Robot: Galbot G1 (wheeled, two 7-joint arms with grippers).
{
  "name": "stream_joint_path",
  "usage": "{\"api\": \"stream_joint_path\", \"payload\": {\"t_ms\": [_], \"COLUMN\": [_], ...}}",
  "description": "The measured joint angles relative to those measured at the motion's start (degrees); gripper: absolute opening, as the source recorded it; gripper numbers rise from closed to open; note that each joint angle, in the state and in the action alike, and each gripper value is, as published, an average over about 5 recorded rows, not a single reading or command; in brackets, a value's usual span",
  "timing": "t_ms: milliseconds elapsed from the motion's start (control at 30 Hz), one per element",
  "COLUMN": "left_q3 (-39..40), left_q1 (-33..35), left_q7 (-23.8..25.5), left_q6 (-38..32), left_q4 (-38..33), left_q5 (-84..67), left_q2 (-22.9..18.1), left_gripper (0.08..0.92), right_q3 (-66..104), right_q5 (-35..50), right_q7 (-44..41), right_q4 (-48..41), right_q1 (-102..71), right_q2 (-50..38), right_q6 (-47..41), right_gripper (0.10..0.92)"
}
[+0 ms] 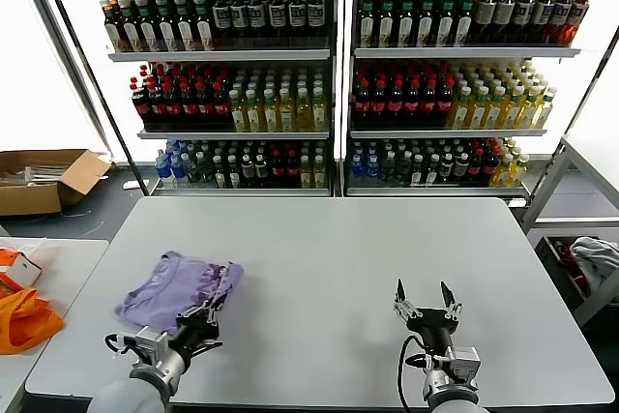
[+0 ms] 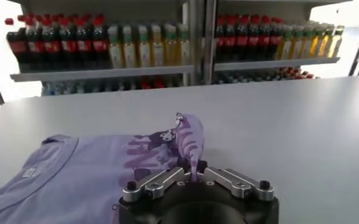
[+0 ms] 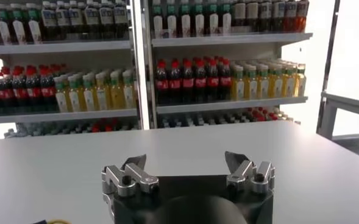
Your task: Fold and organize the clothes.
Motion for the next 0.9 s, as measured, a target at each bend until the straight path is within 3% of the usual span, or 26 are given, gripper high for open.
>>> {"api": "stream_joint_path", "payload": {"t_ms": [167,533,900], "left_q3": [2.2,4.6,0.8], "left_q1": [-1.3,-3.8,-2.6], "left_q7": [-1.1,-3.4,-9.1], "left_q6": [-0.9,-6.0,-5.4], "left_q4": [-1.9,-5.4,-6.1], "left_q5": [-3.2,-11.6,-10.7], "left_q2": [-0.6,-2.0,-1.1], "left_gripper": [0.173,0.493,0.789], "right_q3": [-0.7,-4.1,-10.2], "right_q5": [-0.7,0.8,19.0], "right_q7": [-0.1,1.3,7.0], "right_q4": [-0.3,-1.7,-0.9], "right_q1": [0.4,3.7,10.9], "right_q2": [0.6,2.1,3.7], "right_q6": [-0.4,-2.9,-10.8], "right_gripper": [0.823,0.823,0.823]}}
